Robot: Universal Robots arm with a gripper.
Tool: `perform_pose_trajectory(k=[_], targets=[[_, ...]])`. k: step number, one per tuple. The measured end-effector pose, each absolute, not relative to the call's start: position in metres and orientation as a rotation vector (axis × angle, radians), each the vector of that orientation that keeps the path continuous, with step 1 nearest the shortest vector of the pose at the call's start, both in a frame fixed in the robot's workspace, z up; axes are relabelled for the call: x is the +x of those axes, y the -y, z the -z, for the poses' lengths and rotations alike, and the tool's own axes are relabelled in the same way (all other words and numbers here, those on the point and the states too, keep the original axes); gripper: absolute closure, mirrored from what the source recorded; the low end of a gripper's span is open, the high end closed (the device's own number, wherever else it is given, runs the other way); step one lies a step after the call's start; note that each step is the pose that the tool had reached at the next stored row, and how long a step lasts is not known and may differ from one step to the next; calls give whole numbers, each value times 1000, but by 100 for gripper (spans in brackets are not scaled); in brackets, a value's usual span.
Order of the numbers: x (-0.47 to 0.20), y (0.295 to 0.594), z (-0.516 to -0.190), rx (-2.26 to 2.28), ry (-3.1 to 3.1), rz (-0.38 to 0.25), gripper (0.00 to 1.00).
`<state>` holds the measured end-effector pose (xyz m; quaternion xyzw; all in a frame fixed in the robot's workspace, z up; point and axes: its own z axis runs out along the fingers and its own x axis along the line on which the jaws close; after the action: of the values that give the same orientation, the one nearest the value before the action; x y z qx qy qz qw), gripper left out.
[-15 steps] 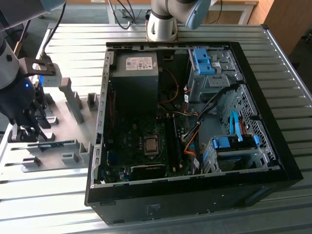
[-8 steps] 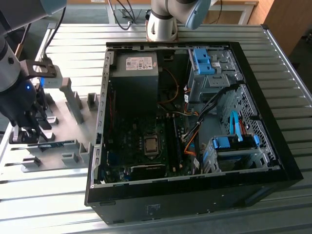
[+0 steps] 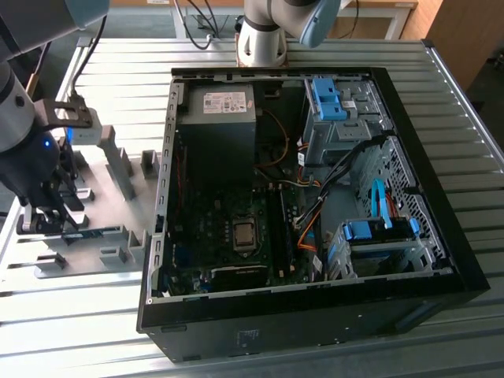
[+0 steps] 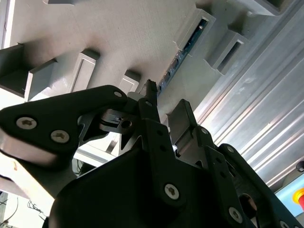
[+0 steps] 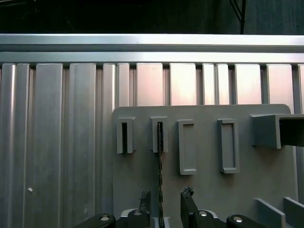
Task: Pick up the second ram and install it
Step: 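Pick up the second ram and move it above second insertion slot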
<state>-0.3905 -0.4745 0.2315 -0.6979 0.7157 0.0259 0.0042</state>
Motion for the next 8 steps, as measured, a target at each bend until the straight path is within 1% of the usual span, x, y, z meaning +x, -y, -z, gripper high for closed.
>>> perform_pose_trajectory(k=[8], targets=[[-391,475,-230,-2187,-2242,-81,62]])
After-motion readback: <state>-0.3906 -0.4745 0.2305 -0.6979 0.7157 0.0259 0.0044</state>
